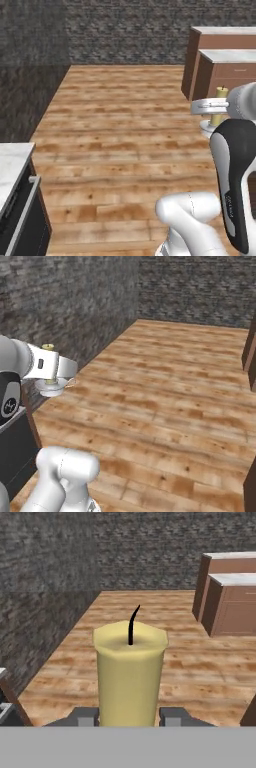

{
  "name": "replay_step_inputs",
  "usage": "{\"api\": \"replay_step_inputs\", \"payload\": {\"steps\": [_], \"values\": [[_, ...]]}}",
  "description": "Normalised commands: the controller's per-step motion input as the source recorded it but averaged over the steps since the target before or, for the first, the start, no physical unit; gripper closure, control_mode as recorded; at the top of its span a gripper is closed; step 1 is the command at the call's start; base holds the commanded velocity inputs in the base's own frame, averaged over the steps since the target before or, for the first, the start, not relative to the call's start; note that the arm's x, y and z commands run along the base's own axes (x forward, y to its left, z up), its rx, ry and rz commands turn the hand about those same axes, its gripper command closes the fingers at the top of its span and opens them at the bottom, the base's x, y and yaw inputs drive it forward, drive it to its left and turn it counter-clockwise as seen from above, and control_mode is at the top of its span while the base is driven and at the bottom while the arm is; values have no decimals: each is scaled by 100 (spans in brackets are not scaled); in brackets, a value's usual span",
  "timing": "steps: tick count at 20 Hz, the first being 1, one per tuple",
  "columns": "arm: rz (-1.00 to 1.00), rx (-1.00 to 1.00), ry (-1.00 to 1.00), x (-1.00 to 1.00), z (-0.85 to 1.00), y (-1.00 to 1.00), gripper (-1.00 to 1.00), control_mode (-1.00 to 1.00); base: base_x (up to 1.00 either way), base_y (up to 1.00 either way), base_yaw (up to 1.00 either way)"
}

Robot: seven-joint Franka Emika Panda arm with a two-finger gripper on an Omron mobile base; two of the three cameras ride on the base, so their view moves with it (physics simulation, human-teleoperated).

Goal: Get the candle and the liquor from the cabinet and move them to the dining counter.

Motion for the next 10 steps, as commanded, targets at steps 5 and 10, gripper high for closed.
{"api": "replay_step_inputs", "payload": {"steps": [5, 10], "values": [[0, 0, 0, 0, 0, 0, 100, 100, 100, -11, -7], [0, 0, 0, 0, 0, 0, 100, 100, 100, -28, -19]]}}
